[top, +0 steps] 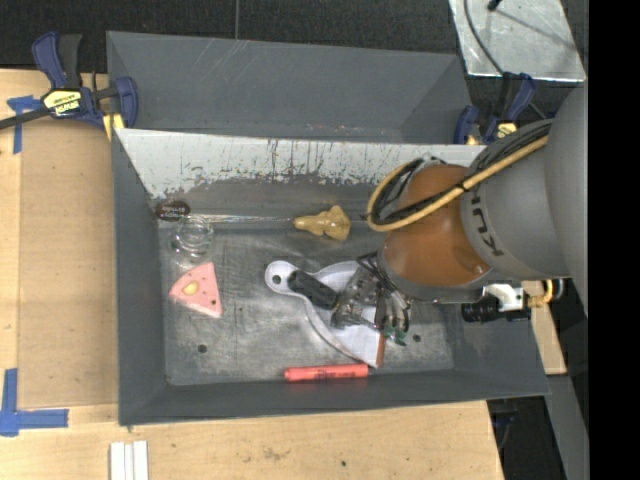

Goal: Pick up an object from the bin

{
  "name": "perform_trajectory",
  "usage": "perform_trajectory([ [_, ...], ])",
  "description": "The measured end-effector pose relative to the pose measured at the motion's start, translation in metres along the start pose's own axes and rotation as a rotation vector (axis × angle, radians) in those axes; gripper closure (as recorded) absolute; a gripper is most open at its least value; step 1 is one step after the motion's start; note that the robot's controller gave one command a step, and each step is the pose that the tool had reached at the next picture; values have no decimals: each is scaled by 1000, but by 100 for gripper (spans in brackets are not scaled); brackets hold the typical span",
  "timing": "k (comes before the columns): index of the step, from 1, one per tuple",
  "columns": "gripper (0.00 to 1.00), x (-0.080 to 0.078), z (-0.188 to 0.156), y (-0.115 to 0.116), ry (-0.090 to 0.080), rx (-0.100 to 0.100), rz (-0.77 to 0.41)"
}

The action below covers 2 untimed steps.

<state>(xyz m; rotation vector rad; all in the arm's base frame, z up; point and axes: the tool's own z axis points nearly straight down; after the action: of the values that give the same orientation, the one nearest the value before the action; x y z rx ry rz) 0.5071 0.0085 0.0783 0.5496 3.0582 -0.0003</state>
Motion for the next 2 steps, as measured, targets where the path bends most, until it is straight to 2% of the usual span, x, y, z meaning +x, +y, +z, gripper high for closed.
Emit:
perform_trajectory([
  [2, 100, 1, -4, 0, 7, 2, 0],
])
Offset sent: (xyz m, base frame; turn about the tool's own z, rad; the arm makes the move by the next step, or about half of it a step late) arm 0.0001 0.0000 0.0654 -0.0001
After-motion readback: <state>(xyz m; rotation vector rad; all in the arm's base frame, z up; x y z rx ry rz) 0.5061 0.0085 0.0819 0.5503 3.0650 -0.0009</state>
